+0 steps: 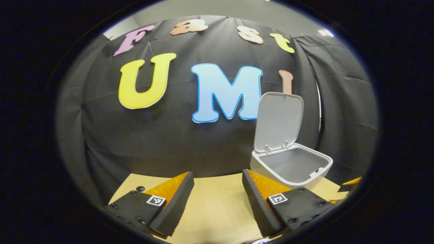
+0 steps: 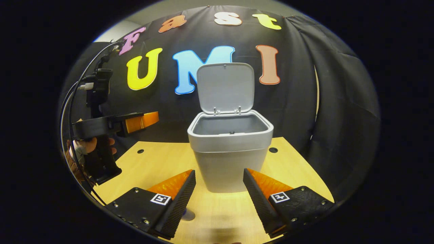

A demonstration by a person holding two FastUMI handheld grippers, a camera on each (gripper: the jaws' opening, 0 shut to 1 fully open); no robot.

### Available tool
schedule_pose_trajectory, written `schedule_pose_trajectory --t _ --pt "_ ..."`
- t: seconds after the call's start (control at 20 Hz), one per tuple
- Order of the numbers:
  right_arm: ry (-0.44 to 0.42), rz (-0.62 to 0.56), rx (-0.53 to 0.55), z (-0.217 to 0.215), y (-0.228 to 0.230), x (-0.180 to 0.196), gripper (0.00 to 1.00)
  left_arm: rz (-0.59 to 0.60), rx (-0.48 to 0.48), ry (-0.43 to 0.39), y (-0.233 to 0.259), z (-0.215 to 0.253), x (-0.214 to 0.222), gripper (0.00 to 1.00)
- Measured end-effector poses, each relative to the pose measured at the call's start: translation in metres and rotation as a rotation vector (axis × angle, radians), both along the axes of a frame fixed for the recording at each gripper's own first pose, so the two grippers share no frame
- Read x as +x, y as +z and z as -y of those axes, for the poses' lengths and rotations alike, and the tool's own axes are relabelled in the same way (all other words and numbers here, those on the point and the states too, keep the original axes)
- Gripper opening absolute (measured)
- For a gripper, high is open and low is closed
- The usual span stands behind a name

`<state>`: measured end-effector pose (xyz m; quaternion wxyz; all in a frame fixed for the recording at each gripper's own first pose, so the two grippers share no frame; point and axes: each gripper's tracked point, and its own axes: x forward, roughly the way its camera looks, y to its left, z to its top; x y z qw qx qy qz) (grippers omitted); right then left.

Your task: Press the lid of the desktop garbage bin to open it, pick up the crumpled paper on the desktop and throw it into the bin, then pick up the pop can on the desktop and drop it into the bin, and finally close the garbage bin lid.

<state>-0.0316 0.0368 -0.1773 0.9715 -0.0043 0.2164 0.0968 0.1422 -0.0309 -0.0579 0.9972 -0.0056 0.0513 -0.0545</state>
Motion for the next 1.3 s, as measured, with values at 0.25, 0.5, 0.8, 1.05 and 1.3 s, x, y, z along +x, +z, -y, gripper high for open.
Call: schedule_pose_trajectory --t 0.25,0.5,0.8,1.05,1.3 --pt "0.088 -0.048 0.012 -0.029 -0.019 -0.005 0.91 0.003 0.002 0.059 0.003 -0.034 -0.013 0.94" --pt "0.174 -0.118 -0.004 -0.053 -0.048 -0.016 0.91 0.007 0.006 0.104 0.003 -0.059 -0.024 0.94" --pt "0.25 -0.192 -0.039 -0.074 -0.081 -0.03 0.91 0.012 0.01 0.145 0.003 -0.083 -0.034 0.94" --pt "0.312 -0.26 -0.082 -0.091 -0.109 -0.041 0.91 0.011 0.004 0.178 0.0 -0.101 -0.036 0.94" --pt "0.335 -0.328 -0.111 -0.096 -0.136 -0.044 0.92 0.008 0.01 0.208 -0.003 -0.119 -0.036 0.94"
